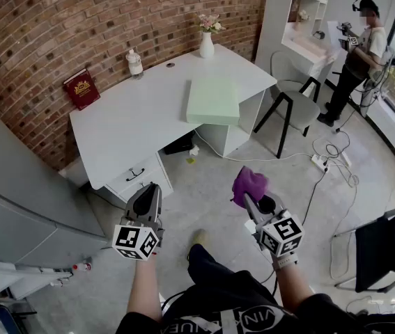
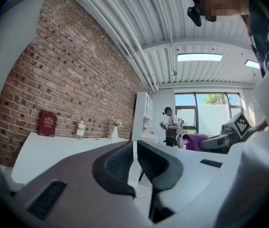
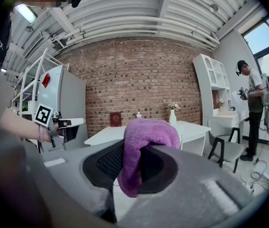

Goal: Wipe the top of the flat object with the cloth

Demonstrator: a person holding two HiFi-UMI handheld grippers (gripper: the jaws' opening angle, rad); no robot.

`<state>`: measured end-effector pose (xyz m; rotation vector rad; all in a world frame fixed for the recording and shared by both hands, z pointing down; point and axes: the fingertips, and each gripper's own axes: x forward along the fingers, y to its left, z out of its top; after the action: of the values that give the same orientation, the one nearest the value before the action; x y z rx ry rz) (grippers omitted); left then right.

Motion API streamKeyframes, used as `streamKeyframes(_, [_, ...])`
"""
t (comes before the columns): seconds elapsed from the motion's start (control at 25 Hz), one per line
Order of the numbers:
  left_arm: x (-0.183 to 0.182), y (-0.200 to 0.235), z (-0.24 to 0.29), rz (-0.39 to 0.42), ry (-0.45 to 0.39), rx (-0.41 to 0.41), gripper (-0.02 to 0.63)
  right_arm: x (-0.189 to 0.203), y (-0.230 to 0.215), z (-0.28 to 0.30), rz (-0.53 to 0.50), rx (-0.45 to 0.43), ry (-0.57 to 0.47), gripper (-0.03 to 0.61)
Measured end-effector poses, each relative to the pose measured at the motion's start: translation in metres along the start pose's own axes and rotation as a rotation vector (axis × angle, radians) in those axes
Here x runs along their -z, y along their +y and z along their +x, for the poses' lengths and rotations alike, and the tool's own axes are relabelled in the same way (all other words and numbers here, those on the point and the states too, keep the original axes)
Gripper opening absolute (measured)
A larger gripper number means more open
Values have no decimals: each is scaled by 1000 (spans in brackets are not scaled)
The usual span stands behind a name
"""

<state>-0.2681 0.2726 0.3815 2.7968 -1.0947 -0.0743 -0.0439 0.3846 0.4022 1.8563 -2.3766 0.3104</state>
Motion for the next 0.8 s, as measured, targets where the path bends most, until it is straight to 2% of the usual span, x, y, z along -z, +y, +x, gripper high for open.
streamKeyframes(0.4, [8, 53, 81, -8, 30, 45, 29, -13, -25, 94, 6, -12, 26, 61])
streamKeyframes(0.8, [-4, 116, 165, -20, 45, 76, 29, -30, -68, 192, 38, 18, 38, 61])
